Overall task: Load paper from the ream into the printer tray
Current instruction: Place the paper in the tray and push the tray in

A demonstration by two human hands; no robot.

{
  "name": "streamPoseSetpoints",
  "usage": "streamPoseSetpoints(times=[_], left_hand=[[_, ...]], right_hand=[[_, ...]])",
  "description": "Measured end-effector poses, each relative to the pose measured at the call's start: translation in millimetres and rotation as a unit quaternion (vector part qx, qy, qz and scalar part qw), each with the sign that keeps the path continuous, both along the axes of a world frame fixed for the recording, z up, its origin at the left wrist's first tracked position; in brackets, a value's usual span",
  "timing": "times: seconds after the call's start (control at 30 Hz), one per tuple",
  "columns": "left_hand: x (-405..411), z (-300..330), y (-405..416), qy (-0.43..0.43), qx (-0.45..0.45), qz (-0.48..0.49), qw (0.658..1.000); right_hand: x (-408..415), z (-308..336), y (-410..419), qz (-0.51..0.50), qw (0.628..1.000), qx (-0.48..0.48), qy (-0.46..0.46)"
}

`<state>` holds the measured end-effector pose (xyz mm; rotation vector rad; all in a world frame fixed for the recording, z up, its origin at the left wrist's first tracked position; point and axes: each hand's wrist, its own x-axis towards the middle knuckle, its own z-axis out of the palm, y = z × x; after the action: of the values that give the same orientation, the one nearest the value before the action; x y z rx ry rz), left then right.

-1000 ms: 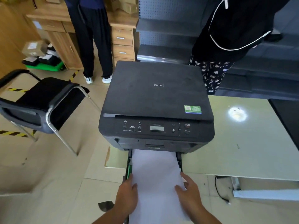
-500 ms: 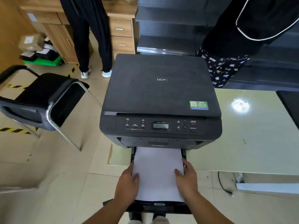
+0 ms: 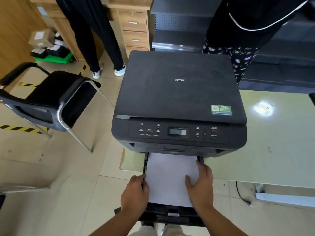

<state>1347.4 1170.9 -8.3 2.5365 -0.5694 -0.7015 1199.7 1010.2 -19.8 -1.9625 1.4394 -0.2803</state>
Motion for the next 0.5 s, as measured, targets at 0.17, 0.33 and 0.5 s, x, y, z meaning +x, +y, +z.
streamPoseSetpoints(times=[0.17, 0.33, 0.5], left_hand=[[0.4, -3.3, -3.6, -0.014, 0.024, -0.001, 1.0], [-1.0, -6.0, -6.8, -0.034, 0.058, -0.034, 0.997], [-2.1, -11.1, -5.0, -0.057, 0.079, -0.045, 0.994]], right_hand=[[-22.3, -1.5, 7.7, 0.059, 0.989, -0.051, 0.127], [-30.7, -5.2, -1.3, 0.05, 0.982, -0.032, 0.179], [-33.2, -13.6, -12.8, 0.02, 0.983, -0.026, 0.181]])
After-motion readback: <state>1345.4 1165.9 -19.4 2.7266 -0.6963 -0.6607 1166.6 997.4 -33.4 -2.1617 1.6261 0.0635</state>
